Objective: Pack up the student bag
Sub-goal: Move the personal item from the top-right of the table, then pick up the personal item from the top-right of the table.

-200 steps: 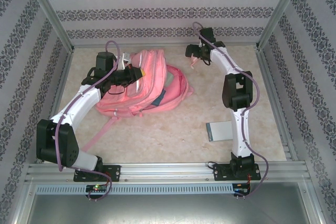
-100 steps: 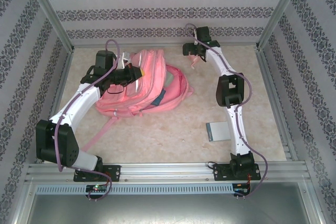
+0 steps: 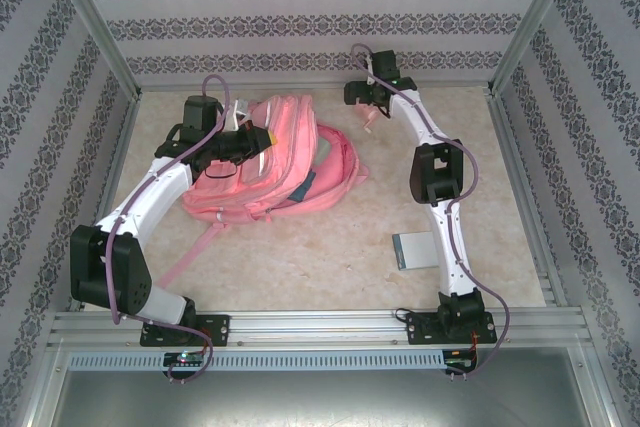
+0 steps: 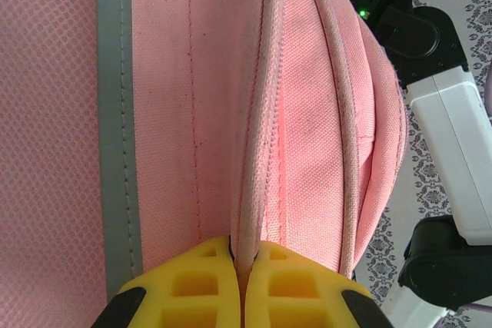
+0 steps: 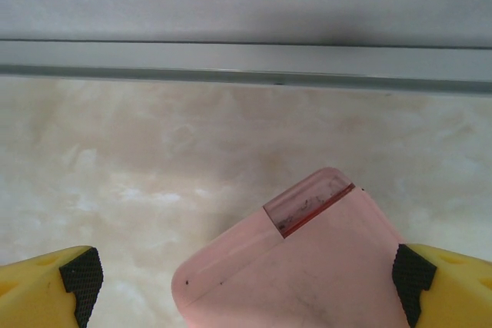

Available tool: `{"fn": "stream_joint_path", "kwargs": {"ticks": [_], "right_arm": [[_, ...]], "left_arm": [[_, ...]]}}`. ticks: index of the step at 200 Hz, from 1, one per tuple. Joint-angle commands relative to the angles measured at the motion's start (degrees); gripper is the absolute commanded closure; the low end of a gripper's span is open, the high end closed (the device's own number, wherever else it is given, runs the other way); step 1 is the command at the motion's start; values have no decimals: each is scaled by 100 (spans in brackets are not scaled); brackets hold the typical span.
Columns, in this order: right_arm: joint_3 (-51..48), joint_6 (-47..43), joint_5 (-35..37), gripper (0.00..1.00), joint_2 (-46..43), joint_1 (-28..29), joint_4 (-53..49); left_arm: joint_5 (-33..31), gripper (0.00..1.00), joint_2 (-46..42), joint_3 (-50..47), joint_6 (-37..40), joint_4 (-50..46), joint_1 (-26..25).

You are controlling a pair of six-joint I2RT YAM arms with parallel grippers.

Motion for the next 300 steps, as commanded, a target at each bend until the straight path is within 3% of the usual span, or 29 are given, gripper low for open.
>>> {"fn": "stream_joint_path", "kwargs": {"ticks": [1, 23, 66, 92, 161, 225, 300], "right_arm": [[-255, 779, -381, 2, -59, 26, -845], [-918, 818, -419, 2, -475, 29, -1086], [-3419, 815, -54, 2, -2006, 199, -454], [-4179, 716, 397, 2, -2583, 275, -135], [-3760, 624, 1271, 2, -2727, 216, -385], [-3059, 1640, 1280, 2, -2185, -38, -606], [-1487, 2966, 1775, 2, -1016, -27, -1521]], "left_arm": [[-11, 100, -20, 53, -8, 122, -22], [-32, 100, -148, -41, -14, 155, -22], [-4, 100, -258, -248, -90, 343, -24], [29, 100, -261, -275, -105, 409, -26], [6, 100, -347, -251, -6, 266, -22], [41, 100, -184, -234, -58, 432, -24], [74, 100, -95, -183, 28, 347, -22]]}}
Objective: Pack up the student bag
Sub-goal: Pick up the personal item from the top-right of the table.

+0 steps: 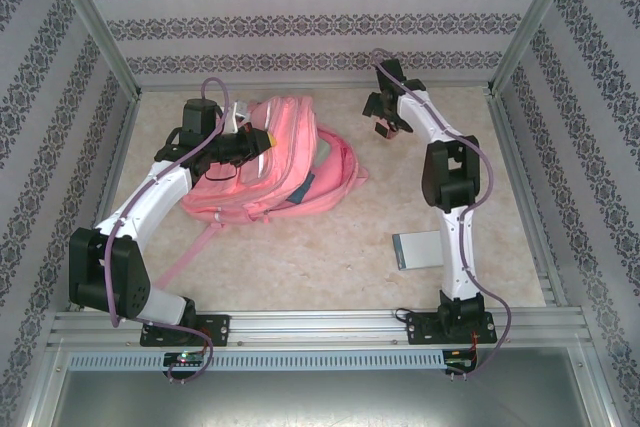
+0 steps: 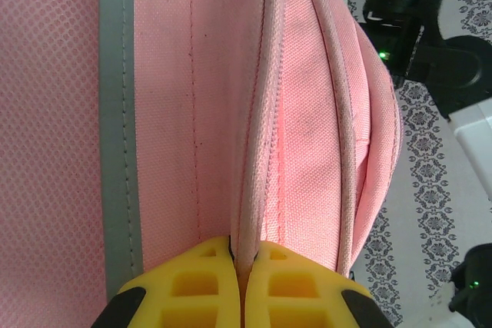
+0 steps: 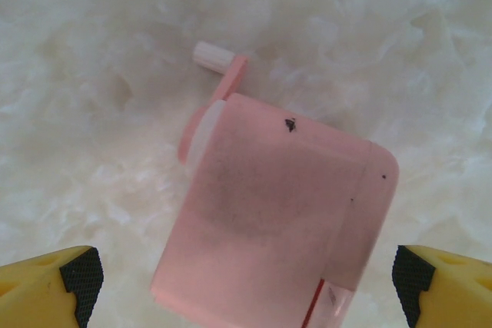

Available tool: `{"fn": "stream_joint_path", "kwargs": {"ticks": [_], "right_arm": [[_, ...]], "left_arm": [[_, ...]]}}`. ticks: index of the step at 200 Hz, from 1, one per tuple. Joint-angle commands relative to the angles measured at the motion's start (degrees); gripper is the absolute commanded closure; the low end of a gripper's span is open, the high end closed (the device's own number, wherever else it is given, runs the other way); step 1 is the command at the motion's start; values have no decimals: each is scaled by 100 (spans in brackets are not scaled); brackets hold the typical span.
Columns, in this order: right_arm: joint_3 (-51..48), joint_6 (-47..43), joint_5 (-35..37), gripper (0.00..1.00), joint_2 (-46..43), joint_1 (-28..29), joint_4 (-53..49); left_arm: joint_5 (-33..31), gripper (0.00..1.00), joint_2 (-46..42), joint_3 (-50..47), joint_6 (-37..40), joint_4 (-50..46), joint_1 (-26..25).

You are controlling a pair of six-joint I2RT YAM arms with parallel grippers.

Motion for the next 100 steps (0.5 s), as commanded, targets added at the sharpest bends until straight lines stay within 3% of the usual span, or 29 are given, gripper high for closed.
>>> {"fn": "stream_joint_path", "kwargs": {"ticks": [1, 48, 83, 100], "right_arm": [[363, 603, 280, 2, 281, 33, -428], [954, 590, 326, 3, 743, 9, -711], [519, 244, 203, 25, 473, -9, -389], [241, 155, 214, 28, 245, 8, -279]], "left_arm": [[58, 100, 13, 40, 95, 104, -22], [77, 100, -24, 50, 125, 43, -22], [50, 100, -134, 8, 140, 10, -22], [48, 100, -165, -18, 131, 22, -22]]}}
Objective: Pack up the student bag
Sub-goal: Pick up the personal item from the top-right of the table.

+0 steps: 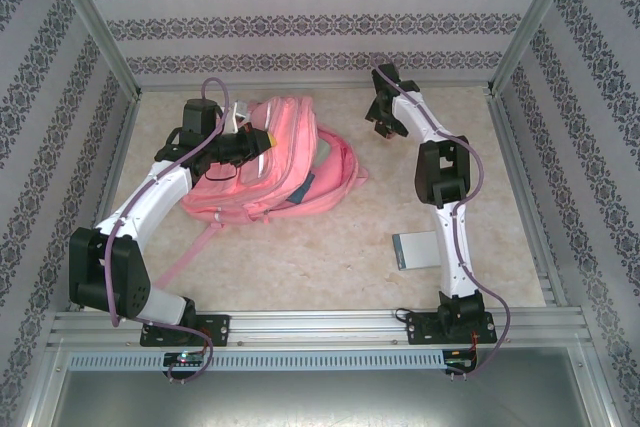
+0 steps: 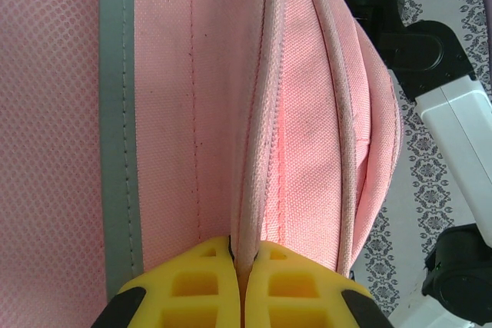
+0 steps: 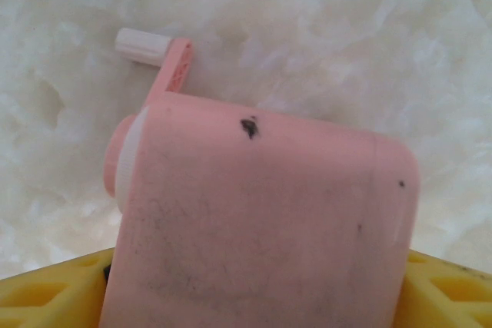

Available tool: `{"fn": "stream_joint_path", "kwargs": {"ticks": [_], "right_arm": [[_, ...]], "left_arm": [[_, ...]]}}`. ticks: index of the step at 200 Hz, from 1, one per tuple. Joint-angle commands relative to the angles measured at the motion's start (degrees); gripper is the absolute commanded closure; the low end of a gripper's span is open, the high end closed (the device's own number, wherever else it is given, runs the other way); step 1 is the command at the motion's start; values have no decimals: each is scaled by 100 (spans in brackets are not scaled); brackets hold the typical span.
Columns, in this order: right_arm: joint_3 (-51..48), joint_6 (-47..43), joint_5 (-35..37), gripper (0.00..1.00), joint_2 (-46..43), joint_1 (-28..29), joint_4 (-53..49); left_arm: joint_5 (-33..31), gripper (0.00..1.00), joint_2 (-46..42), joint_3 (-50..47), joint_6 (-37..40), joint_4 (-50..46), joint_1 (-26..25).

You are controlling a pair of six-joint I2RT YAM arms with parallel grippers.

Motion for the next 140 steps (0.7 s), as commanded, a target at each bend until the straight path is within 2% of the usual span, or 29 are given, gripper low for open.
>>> {"fn": "stream_joint_path", "kwargs": {"ticks": [1, 26, 83, 140], "right_arm": [[-351, -205, 36, 29, -351, 6, 75], [-819, -366, 21, 34, -806, 50, 259], [-2169, -723, -340, 37, -2187, 375, 659], [-3431, -569, -578, 38, -3518, 1384, 875]], "left_arm": [[41, 100, -179, -20, 118, 25, -17], [42, 100, -236, -61, 79, 60, -22], [-10, 100, -428, -231, 38, 156, -17], [-62, 100, -467, -244, -14, 270, -21]]}}
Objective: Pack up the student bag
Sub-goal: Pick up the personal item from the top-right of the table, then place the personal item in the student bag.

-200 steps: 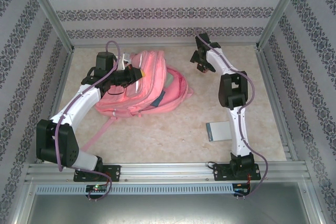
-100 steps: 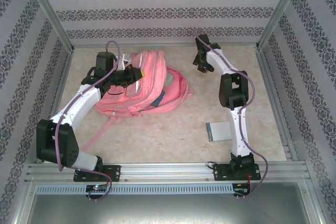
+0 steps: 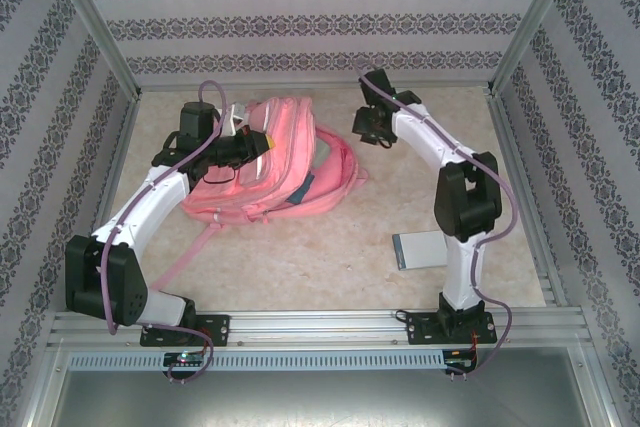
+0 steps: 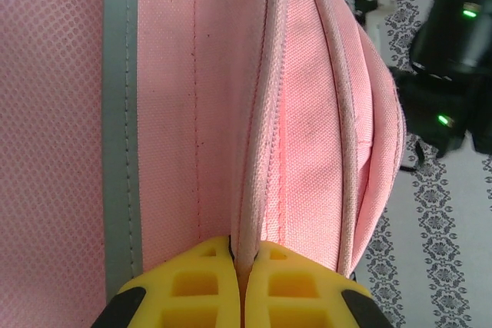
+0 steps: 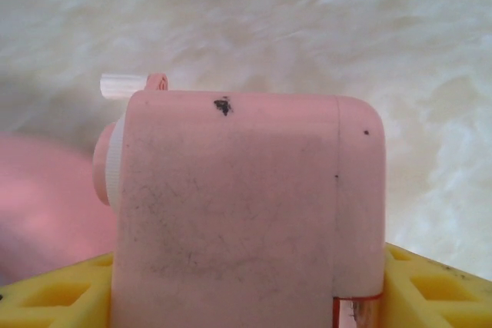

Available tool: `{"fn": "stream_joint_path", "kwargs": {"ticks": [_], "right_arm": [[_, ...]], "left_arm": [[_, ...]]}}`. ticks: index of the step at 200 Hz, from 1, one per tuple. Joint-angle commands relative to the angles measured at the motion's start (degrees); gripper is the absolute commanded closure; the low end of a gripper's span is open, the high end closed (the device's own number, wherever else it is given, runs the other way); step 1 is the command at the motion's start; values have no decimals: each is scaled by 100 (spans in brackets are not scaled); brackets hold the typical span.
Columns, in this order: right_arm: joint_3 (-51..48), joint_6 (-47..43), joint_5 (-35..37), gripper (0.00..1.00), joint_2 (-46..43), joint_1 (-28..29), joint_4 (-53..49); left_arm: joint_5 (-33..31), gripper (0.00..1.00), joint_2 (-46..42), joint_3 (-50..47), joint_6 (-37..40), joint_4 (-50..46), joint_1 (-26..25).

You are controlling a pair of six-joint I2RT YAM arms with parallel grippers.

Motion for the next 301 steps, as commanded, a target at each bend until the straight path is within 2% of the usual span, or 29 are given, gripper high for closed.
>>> {"fn": "stream_joint_path", "kwargs": {"ticks": [1, 57, 88, 119, 134, 152, 155, 161, 250, 270, 301], "right_arm": [[-419, 90, -163, 38, -530, 414, 197], [-1357, 990, -309, 38, -1089, 1323, 410], [-1852, 1607, -273, 37, -1120, 1497, 718], [-1761, 1846, -281, 34, -858, 1610, 922], [-1497, 1818, -515, 26, -624, 1638, 876], [-1235, 1724, -402, 14, -522, 1777, 646], [-1225, 1711, -366, 4, -529, 1798, 619], [-1214, 1684, -317, 2, -562, 1829, 589], [-1873, 1141, 300, 2, -1553, 1553, 345], [-2146, 1048, 573, 2, -1921, 1490, 198], [-2905, 1152, 529, 2, -2660, 1236, -45]], "left_arm": [[-10, 100, -225, -57, -9, 230, -17], [-106, 100, -192, -80, -114, 301, -12], [-86, 100, -212, -78, -133, 319, -10], [-76, 100, -237, -66, -121, 269, -12], [-69, 100, -251, -66, -111, 232, -11], [-67, 100, -267, -60, -93, 186, -11], [-73, 100, -276, -64, -93, 175, -13], [-75, 100, -289, -61, -84, 174, -13], [-93, 100, -299, -79, -78, 178, -11], [-93, 100, -333, -39, -80, 174, -12], [-189, 100, -339, 68, -32, 101, -13]]}}
